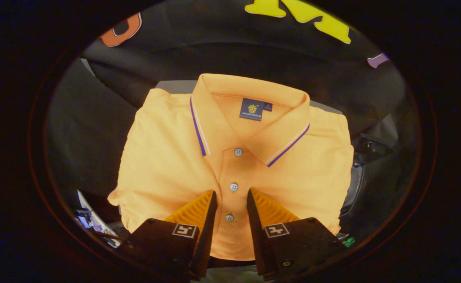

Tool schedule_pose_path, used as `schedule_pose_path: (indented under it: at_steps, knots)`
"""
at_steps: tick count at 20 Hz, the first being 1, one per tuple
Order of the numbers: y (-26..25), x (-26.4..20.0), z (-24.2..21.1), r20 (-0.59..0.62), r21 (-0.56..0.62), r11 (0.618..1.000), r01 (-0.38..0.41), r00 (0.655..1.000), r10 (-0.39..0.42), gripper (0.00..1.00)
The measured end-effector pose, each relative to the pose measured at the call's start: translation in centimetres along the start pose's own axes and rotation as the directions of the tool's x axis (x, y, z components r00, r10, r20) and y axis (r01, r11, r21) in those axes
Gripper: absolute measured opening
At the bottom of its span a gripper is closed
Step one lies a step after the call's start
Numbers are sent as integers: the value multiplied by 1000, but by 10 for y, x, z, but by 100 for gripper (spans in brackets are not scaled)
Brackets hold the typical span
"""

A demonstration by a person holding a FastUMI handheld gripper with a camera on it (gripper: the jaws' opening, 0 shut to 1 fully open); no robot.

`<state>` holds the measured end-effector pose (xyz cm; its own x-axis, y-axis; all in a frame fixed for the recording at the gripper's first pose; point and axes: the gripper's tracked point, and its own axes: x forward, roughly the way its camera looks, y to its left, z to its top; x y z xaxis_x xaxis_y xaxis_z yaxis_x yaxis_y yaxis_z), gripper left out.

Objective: Put the clothes into the washing machine and then close the washing machine lid.

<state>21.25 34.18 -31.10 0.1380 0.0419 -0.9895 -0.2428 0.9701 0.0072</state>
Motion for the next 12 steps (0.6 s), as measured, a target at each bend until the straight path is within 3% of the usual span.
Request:
schedule_pose_path:
  at_steps: [6,12]
  knots:
    - [-10,-1,0,-14,-6,999,-32,999,32,21]
    - [-15,-3,4,-37,-29,999,-37,999,36,14]
